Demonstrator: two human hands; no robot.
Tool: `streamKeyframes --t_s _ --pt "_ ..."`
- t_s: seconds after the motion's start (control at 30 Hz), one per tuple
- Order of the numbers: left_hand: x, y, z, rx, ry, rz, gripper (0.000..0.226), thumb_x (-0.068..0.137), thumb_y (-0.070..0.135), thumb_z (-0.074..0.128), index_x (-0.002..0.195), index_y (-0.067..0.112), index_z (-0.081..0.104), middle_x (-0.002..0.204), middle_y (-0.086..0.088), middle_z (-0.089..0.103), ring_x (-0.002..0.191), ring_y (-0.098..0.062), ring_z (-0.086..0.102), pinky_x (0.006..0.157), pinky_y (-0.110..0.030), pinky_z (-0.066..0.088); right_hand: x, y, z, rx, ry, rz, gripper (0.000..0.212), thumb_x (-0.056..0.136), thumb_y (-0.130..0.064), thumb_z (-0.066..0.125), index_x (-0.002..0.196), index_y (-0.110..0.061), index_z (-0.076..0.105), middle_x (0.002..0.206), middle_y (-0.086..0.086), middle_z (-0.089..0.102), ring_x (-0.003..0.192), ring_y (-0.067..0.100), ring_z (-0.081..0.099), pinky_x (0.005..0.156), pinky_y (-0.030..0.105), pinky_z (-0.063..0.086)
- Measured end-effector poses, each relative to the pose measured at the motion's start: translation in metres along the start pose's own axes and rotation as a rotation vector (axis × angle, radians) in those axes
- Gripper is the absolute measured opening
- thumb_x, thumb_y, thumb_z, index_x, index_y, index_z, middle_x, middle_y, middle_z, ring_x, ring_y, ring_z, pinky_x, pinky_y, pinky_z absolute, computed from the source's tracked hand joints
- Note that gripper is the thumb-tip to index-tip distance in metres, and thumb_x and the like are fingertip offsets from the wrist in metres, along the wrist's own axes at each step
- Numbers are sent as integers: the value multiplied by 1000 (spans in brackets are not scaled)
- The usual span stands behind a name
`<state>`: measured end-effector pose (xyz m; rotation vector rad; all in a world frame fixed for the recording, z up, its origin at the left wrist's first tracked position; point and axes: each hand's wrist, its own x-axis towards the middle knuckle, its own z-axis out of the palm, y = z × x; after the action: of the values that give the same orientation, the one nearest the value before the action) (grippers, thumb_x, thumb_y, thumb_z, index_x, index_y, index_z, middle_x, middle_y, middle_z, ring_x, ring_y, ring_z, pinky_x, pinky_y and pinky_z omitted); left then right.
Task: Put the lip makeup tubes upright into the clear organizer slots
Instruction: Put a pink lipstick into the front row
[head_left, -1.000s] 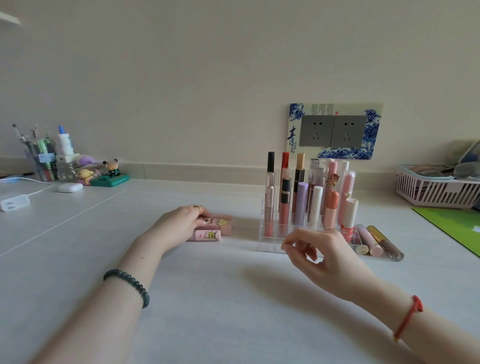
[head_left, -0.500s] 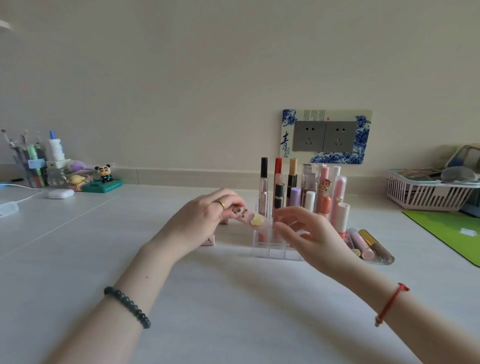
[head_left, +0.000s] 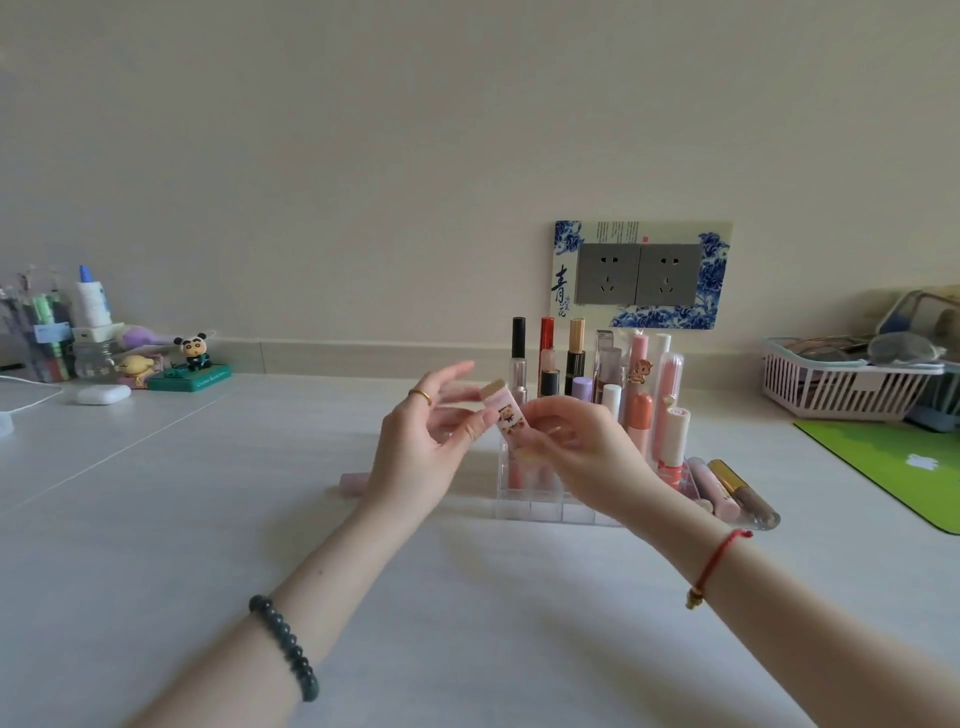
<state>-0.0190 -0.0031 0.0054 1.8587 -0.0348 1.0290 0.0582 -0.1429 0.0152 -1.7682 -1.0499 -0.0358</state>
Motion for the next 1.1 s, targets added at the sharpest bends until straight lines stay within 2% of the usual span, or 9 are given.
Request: streamKeyframes --t_s 0.07,0.2,0.33,0.47,0.63,0.77,0.87,0.97,1.1 --pt "-1 -4 6 -99 11 -80 27 76 11 69 99 22 61 83 9 69 71 2 66 70 -11 50 2 2 6 -5 63 4 22 81 -18 63 101 -9 63 92 2 69 81 14 67 74 23 55" --pt "-2 -10 10 -115 -30 -104 24 75 6 69 84 28 65 69 19 71 73 1 68 70 -9 49 -1 9 12 7 120 12 20 80 -16 65 99 -9 63 82 -7 64 73 9 66 66 17 54" --pt "-3 -12 13 -78 -72 -111 23 77 6 68 91 25 68 68 26 69 73 4 67 72 -7 48 -6 12 12 -22 169 3 17 76 -15 70 93 -13 66 78 -9 65 74 8 64 67 14 53" --pt "-3 -11 13 -59 -77 -99 28 77 6 68 89 31 65 79 20 69 72 6 66 72 -6 48 -7 13 12 -92 203 -21 18 74 -18 72 91 -15 70 77 -9 68 74 4 64 67 10 51" --pt "-4 -15 13 -7 -104 -132 28 76 6 69 104 10 67 84 10 69 73 6 66 72 -6 48 -9 14 12 -156 173 -15 18 74 -23 72 91 -17 72 73 -12 66 70 -1 60 62 3 44" --pt "-5 -19 13 47 -137 -155 26 76 10 70 102 11 69 86 5 71 81 -7 69 79 -13 51 -12 14 11 -289 155 -7 17 76 -28 70 90 -18 72 74 0 65 59 3 47 55 11 39" --pt "-7 -19 14 33 -154 -193 21 76 7 70 92 20 69 79 13 69 73 3 67 73 -7 48 -12 14 12 -324 150 33 17 76 -30 68 85 -17 73 82 7 64 61 4 44 55 13 34" --pt "-8 -18 14 39 -157 -208 20 75 6 71 90 20 70 78 10 69 70 7 65 71 -4 47 -12 14 13 -357 134 48 20 77 -32 68 86 -15 73 84 6 62 66 9 46 55 12 33" --pt "-9 -16 13 94 -162 -225 27 75 9 72 78 35 65 78 10 69 67 12 63 68 0 44 -13 14 13 -394 123 42 24 76 -33 68 86 -12 73 83 8 62 66 12 46 55 18 33"
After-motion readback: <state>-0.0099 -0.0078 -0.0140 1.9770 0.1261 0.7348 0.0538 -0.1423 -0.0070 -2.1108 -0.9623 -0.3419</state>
